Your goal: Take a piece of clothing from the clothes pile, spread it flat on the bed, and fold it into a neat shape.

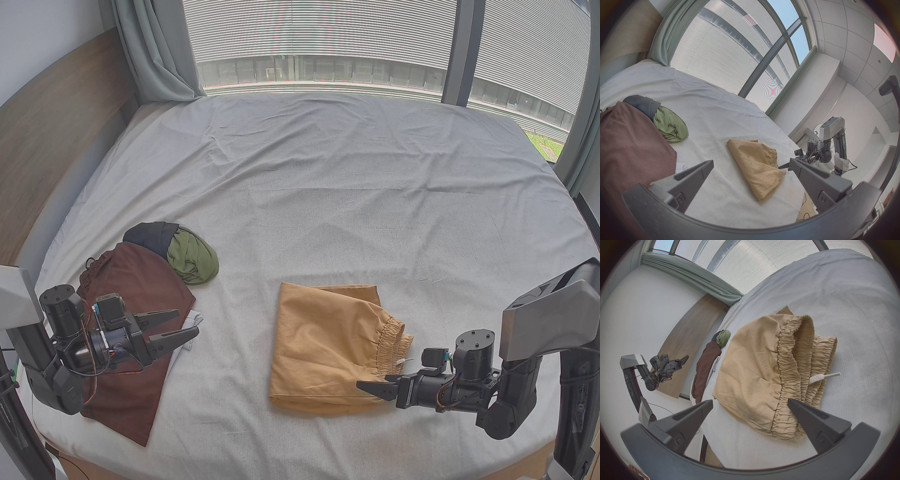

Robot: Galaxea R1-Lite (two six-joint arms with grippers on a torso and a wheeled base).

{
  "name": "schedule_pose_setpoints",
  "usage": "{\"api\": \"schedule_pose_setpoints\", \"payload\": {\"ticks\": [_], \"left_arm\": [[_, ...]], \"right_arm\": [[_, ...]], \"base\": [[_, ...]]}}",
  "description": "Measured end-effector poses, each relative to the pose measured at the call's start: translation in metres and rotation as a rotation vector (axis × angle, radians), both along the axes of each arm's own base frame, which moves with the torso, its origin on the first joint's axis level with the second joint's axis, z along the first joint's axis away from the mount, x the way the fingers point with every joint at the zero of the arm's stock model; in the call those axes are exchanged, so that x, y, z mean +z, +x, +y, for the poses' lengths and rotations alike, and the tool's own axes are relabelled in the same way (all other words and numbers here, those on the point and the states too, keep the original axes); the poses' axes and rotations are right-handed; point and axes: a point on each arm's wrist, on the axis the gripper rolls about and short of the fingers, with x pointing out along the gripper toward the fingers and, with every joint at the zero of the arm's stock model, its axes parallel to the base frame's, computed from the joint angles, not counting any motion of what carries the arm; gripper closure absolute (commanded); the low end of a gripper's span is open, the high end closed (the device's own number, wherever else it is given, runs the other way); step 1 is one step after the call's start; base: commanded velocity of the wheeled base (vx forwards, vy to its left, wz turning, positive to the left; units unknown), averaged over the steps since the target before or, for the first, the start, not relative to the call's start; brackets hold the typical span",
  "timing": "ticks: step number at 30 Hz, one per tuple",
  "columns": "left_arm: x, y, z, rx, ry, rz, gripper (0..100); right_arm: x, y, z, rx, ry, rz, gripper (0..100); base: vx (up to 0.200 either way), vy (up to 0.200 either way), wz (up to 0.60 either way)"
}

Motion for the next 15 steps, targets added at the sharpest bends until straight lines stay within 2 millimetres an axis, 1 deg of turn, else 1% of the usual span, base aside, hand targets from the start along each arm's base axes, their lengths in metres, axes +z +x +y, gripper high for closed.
{"api": "schedule_pose_setpoints", "payload": {"ticks": [5, 8, 12, 15], "left_arm": [[-0.001, 0.000, 0.000, -0.004, 0.016, -0.019, 0], [-0.001, 0.000, 0.000, -0.003, 0.017, -0.017, 0], [-0.002, 0.001, 0.001, -0.002, 0.019, -0.017, 0], [-0.003, 0.002, 0.001, -0.001, 0.023, -0.020, 0]], "right_arm": [[-0.013, 0.000, -0.001, -0.004, -0.019, 0.035, 0], [-0.016, -0.001, -0.001, -0.003, -0.025, 0.045, 0], [-0.014, -0.003, -0.002, -0.001, -0.027, 0.048, 0], [-0.006, -0.006, -0.004, -0.002, -0.023, 0.038, 0]], "base": [[0.000, 0.000, 0.00], [0.000, 0.000, 0.00], [0.000, 0.000, 0.00], [0.000, 0.000, 0.00]]}}
